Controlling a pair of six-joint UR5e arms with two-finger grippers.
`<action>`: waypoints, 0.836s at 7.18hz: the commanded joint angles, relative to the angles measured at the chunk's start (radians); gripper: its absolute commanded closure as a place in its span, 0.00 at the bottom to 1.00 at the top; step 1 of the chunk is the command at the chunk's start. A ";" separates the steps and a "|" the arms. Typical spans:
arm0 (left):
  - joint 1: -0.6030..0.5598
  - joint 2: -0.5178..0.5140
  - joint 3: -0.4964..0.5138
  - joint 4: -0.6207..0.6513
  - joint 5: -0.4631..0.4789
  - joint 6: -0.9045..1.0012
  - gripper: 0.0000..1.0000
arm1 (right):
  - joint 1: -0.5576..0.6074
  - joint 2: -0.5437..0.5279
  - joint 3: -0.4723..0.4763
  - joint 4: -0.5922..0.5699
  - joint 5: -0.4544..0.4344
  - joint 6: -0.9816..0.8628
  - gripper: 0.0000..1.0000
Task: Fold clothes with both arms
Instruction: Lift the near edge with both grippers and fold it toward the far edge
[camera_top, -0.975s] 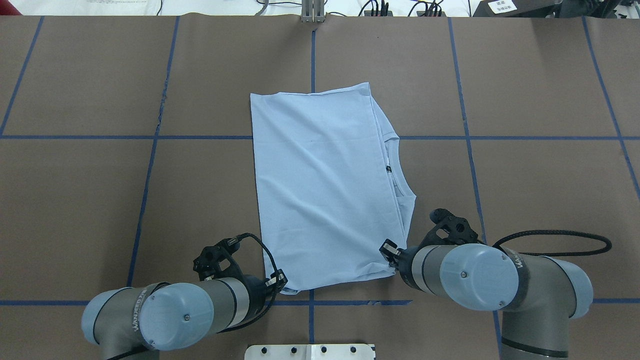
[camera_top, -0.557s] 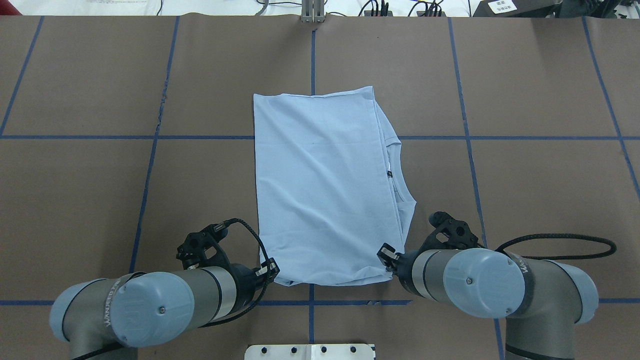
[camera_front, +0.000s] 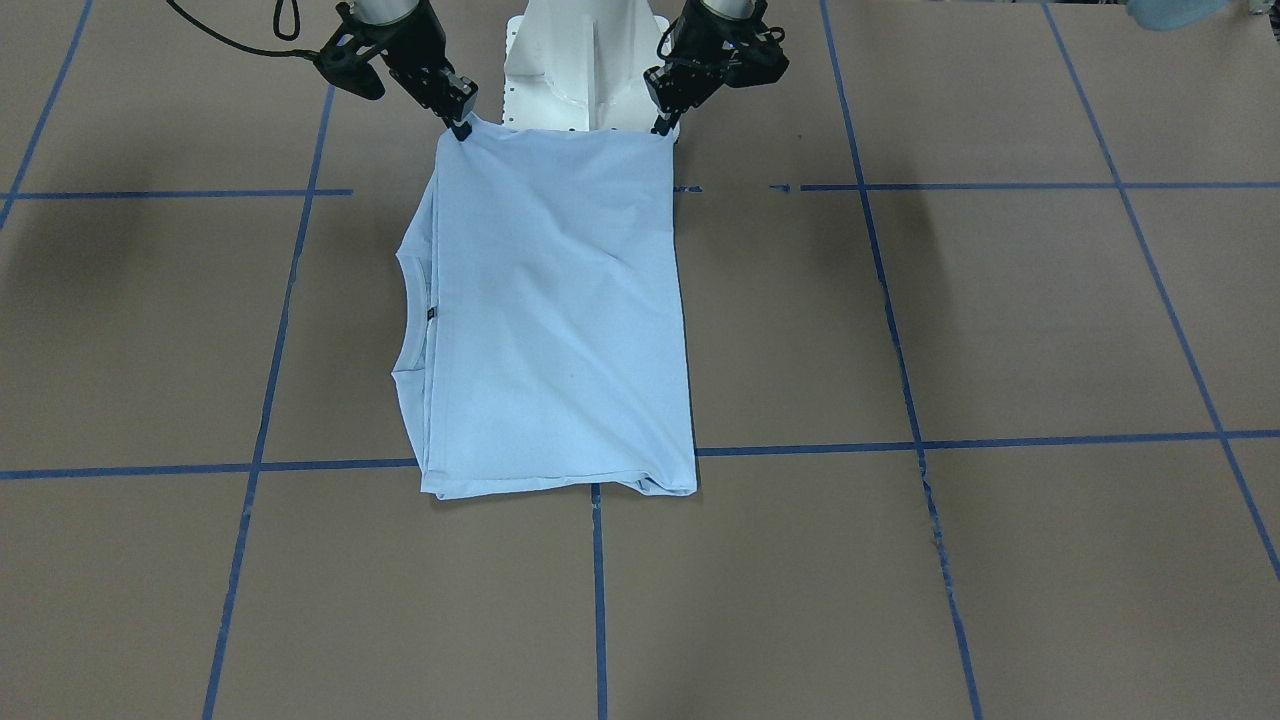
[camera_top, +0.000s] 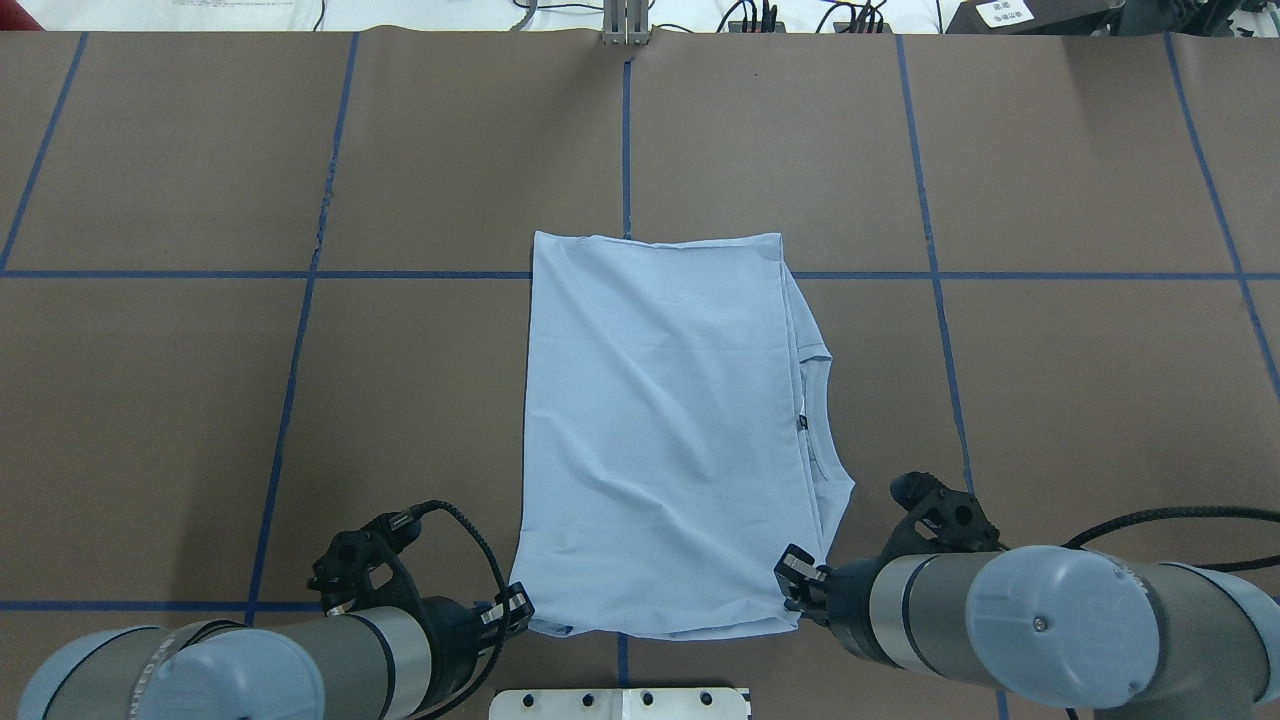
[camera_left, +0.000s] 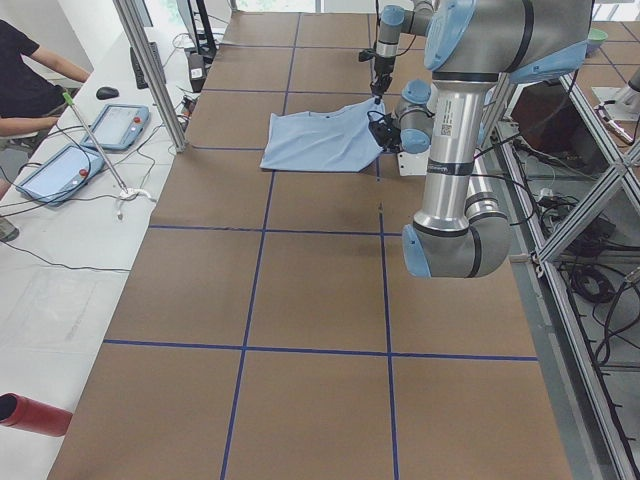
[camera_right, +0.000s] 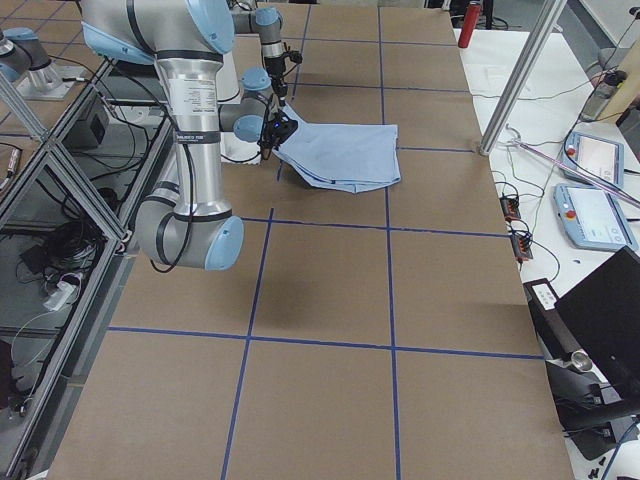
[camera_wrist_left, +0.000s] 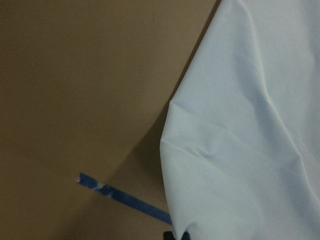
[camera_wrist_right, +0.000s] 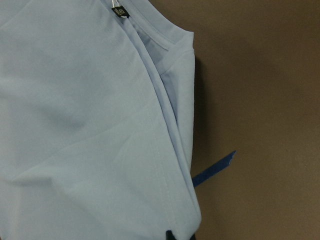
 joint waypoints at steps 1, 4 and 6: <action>-0.022 -0.041 -0.055 0.002 0.006 0.008 1.00 | 0.044 0.005 0.025 0.001 0.004 0.003 1.00; -0.248 -0.156 0.083 0.001 0.002 0.190 1.00 | 0.283 0.095 -0.077 0.011 0.128 -0.011 1.00; -0.364 -0.230 0.168 0.002 -0.003 0.296 1.00 | 0.463 0.247 -0.262 0.008 0.291 -0.037 1.00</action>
